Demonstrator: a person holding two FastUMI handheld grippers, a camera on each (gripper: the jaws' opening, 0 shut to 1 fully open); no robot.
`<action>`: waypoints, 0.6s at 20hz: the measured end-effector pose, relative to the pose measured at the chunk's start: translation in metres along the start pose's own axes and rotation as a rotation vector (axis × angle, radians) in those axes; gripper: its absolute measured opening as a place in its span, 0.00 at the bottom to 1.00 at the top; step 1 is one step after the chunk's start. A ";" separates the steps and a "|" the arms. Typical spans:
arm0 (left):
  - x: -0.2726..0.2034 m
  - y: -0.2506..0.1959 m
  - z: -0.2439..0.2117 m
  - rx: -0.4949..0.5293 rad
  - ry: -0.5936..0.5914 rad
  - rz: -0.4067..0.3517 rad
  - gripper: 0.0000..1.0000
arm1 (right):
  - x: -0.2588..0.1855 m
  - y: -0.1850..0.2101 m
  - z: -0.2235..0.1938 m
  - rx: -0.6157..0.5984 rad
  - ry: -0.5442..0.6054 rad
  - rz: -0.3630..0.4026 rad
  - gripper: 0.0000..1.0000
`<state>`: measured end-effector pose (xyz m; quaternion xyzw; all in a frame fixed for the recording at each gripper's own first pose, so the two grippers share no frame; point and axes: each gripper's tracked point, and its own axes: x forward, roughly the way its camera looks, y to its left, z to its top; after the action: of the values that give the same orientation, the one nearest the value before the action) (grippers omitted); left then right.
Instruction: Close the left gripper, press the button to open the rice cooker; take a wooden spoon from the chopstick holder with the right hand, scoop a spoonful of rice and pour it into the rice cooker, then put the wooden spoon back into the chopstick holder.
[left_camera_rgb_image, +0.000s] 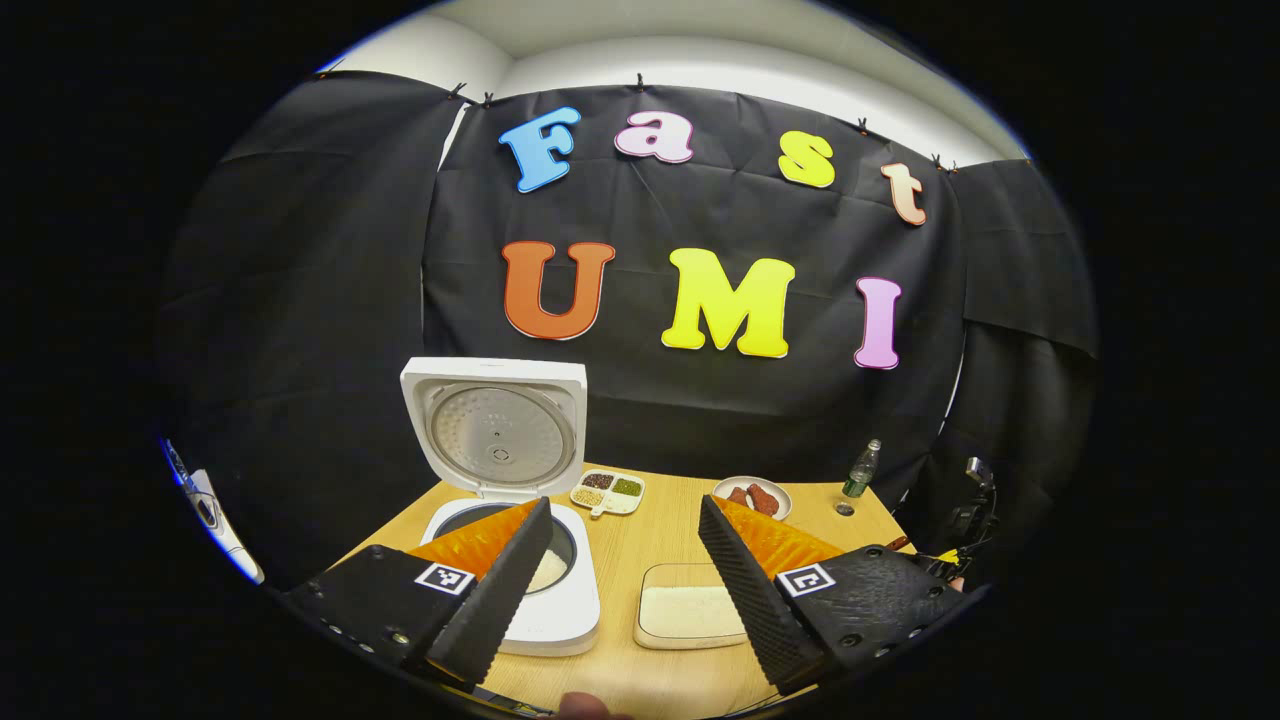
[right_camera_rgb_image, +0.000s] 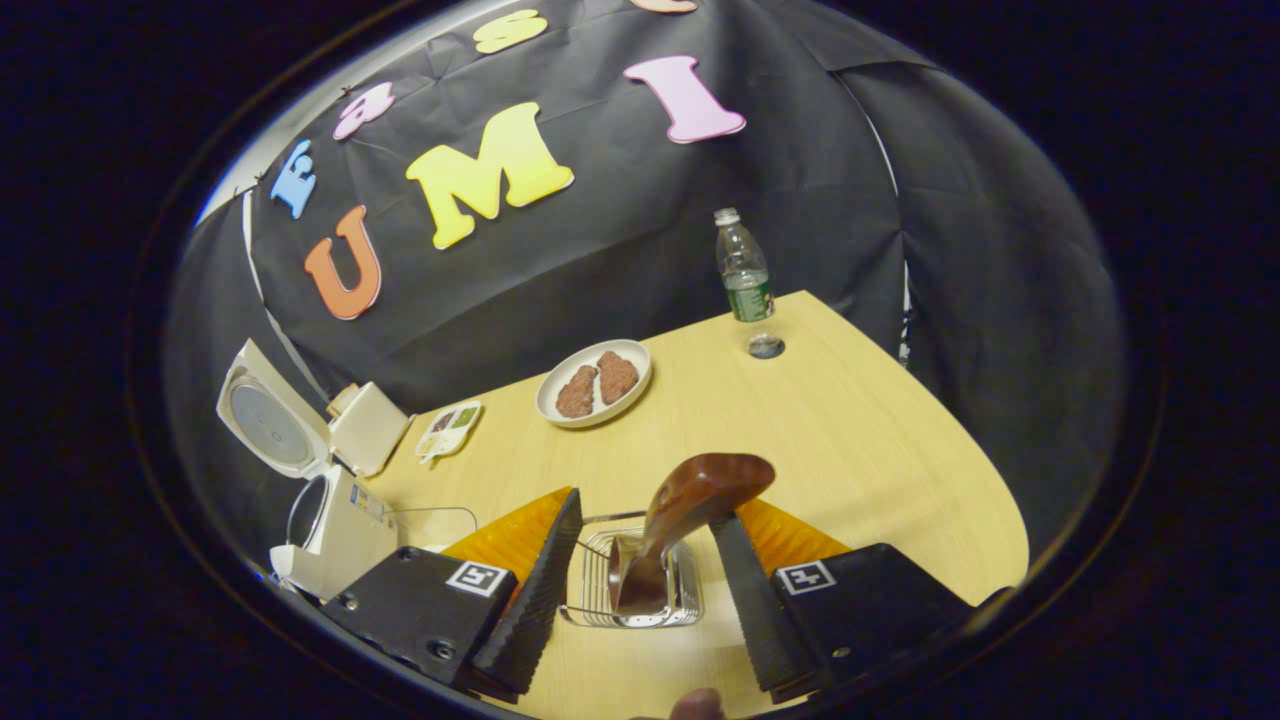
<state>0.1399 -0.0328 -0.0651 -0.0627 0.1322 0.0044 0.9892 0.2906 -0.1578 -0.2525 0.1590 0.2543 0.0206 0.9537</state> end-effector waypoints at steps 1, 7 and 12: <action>0.001 0.001 0.002 -0.005 -0.009 -0.002 0.94 | -0.006 -0.002 0.006 0.002 -0.009 -0.007 0.83; 0.015 0.017 0.011 -0.007 -0.032 0.009 0.94 | -0.054 -0.004 0.065 -0.035 -0.127 -0.051 0.83; 0.030 0.042 0.030 -0.009 -0.069 0.031 0.94 | -0.105 0.036 0.106 -0.167 -0.248 -0.066 1.00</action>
<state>0.1758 0.0125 -0.0500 -0.0651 0.0990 0.0226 0.9927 0.2524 -0.1675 -0.1041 0.0721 0.1372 -0.0092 0.9879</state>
